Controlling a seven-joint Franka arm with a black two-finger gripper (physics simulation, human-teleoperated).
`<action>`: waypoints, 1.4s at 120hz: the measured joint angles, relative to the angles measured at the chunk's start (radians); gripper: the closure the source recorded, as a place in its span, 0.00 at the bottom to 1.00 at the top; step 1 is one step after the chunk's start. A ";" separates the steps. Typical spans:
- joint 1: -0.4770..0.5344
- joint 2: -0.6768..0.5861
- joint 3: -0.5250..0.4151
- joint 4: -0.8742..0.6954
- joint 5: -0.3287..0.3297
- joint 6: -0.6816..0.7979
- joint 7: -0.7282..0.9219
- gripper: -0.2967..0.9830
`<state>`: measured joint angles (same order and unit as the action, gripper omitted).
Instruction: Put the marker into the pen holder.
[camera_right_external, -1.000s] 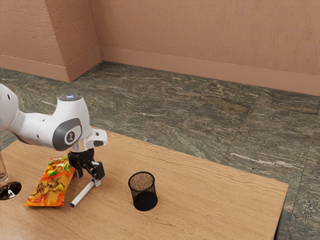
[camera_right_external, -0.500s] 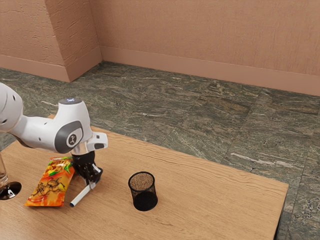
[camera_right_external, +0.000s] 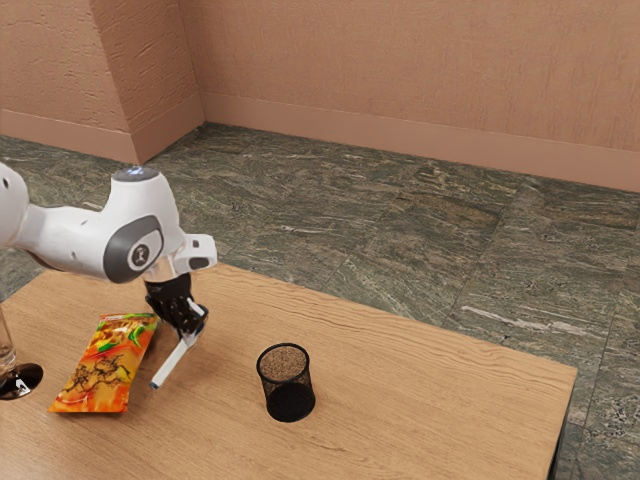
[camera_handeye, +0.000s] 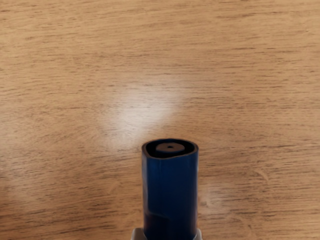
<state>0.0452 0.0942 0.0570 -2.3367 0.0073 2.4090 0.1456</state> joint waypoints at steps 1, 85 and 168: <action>-0.001 -0.010 -0.001 0.001 0.000 -0.002 0.000 0.85; -0.331 -0.271 0.002 -0.007 -0.357 0.076 0.072 0.85; -0.331 -0.175 0.001 -0.049 -0.520 0.269 0.368 0.85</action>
<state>-0.2862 -0.0806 0.0576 -2.3854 -0.5124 2.6779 0.5131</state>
